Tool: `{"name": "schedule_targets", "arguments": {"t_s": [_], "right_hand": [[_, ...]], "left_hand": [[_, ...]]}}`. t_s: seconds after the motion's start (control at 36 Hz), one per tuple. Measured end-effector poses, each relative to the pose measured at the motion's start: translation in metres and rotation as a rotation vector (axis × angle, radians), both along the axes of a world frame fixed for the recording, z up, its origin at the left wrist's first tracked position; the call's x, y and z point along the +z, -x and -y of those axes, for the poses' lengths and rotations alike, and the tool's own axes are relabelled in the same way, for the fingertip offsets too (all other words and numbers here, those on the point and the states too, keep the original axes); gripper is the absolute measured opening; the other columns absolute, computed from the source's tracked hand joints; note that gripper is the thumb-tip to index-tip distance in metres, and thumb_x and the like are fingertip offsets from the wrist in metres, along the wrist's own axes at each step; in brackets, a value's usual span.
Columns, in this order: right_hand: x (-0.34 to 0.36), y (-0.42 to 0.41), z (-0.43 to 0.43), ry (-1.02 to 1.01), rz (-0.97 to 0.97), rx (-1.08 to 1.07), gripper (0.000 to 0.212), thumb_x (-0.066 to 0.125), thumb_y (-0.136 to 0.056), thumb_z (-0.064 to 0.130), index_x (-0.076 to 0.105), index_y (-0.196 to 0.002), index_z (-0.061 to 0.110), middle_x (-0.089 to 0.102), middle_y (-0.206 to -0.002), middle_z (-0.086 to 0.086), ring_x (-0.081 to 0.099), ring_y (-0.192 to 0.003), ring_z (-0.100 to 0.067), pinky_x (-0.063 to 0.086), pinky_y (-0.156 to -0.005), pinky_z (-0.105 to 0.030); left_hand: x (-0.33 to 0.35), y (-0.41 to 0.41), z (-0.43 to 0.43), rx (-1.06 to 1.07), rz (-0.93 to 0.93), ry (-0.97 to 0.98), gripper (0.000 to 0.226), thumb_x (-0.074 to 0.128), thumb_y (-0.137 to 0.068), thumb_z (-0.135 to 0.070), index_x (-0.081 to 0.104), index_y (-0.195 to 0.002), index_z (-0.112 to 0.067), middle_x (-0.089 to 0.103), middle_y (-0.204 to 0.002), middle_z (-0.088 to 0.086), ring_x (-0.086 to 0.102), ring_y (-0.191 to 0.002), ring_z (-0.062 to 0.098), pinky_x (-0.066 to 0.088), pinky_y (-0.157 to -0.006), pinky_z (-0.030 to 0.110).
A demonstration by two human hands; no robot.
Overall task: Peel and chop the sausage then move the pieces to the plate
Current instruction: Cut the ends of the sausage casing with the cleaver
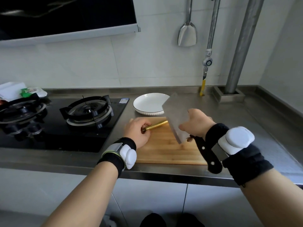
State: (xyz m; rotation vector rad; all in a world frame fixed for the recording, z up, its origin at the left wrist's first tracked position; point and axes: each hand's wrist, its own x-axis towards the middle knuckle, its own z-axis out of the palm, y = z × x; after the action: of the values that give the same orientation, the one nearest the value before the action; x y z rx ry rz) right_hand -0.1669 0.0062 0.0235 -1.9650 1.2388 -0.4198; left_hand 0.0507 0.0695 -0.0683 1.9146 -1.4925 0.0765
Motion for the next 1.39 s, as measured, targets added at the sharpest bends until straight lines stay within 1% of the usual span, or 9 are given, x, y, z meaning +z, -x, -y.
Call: {"name": "schedule_targets", "arguments": {"t_s": [0.14,0.25,0.36,0.58,0.86,1.03,1.17,1.31,1.39], "right_hand": [[-0.014,0.008,0.001,-0.213,0.205,-0.139,0.005,0.058,-0.083,-0.006,0.06,-0.088,-0.005,0.06,-0.068,-0.019,0.054,-0.04,-0.023,0.047,-0.043,-0.026],[-0.025,0.009,-0.004,-0.359,0.305,-0.204,0.017,0.06,-0.087,-0.004,0.06,-0.103,-0.011,0.061,-0.074,-0.019,0.054,-0.034,-0.019,0.044,-0.038,-0.022],[-0.03,0.014,-0.011,-0.422,0.393,-0.244,0.011,0.062,-0.09,0.001,0.055,-0.099,0.001,0.062,-0.083,-0.018,0.058,-0.051,-0.022,0.047,-0.037,-0.021],[-0.038,0.014,-0.016,-0.399,0.431,-0.236,0.025,0.06,-0.088,-0.002,0.054,-0.112,-0.007,0.061,-0.081,-0.023,0.053,-0.032,-0.018,0.041,-0.036,-0.022],[-0.039,0.016,-0.017,-0.395,0.409,-0.219,0.019,0.061,-0.085,-0.003,0.052,-0.102,0.0,0.06,-0.089,-0.022,0.055,-0.056,-0.028,0.043,-0.039,-0.024],[-0.042,0.016,-0.014,-0.446,0.406,-0.238,0.024,0.062,-0.086,-0.001,0.047,-0.104,0.004,0.058,-0.102,-0.027,0.056,-0.061,-0.032,0.046,-0.041,-0.027],[-0.048,0.014,-0.01,-0.431,0.426,-0.253,0.027,0.063,-0.083,-0.002,0.052,-0.108,-0.005,0.06,-0.093,-0.025,0.056,-0.053,-0.03,0.045,-0.04,-0.027],[-0.049,0.012,-0.009,-0.408,0.4,-0.262,0.026,0.062,-0.083,-0.003,0.055,-0.106,-0.012,0.058,-0.083,-0.024,0.05,-0.029,-0.02,0.041,-0.037,-0.024],[-0.049,0.012,-0.009,-0.404,0.402,-0.264,0.026,0.063,-0.083,-0.001,0.054,-0.106,-0.009,0.059,-0.086,-0.025,0.052,-0.036,-0.025,0.042,-0.037,-0.024]], "left_hand": [[-0.005,-0.002,0.004,0.002,-0.037,0.014,0.016,0.064,-0.071,-0.018,0.067,-0.082,-0.029,0.057,-0.072,-0.014,0.05,-0.08,0.012,0.051,-0.075,0.035],[-0.007,-0.005,0.004,-0.015,-0.065,-0.012,0.012,0.061,-0.068,-0.023,0.064,-0.079,-0.029,0.059,-0.075,-0.013,0.051,-0.081,0.01,0.051,-0.075,0.036],[-0.005,-0.005,0.011,-0.014,-0.074,-0.064,0.021,0.067,-0.07,-0.036,0.064,-0.09,-0.032,0.058,-0.078,-0.014,0.051,-0.085,0.011,0.05,-0.08,0.035],[0.003,0.008,0.036,-0.039,-0.137,-0.158,0.011,0.069,-0.076,-0.039,0.069,-0.087,-0.036,0.058,-0.078,-0.013,0.059,-0.078,0.014,0.055,-0.081,0.033],[-0.006,0.016,0.034,-0.045,-0.083,0.002,0.023,0.066,-0.074,-0.015,0.072,-0.093,-0.027,0.049,-0.09,-0.012,0.059,-0.087,0.018,0.053,-0.086,0.036],[-0.004,0.016,0.034,-0.054,-0.168,-0.038,0.026,0.064,-0.071,-0.015,0.067,-0.095,-0.024,0.059,-0.1,-0.007,0.06,-0.097,0.02,0.052,-0.09,0.038],[-0.006,0.018,0.036,-0.087,-0.231,-0.041,0.026,0.067,-0.076,-0.016,0.066,-0.101,-0.025,0.063,-0.095,-0.012,0.062,-0.092,0.009,0.052,-0.09,0.033],[-0.011,0.016,0.038,-0.103,-0.127,0.037,0.02,0.066,-0.084,-0.014,0.074,-0.101,-0.02,0.061,-0.09,-0.004,0.06,-0.084,0.016,0.052,-0.084,0.034],[-0.011,0.015,0.037,-0.103,-0.079,0.03,0.02,0.063,-0.084,-0.014,0.074,-0.099,-0.021,0.059,-0.089,-0.003,0.06,-0.085,0.019,0.051,-0.084,0.035]]}}
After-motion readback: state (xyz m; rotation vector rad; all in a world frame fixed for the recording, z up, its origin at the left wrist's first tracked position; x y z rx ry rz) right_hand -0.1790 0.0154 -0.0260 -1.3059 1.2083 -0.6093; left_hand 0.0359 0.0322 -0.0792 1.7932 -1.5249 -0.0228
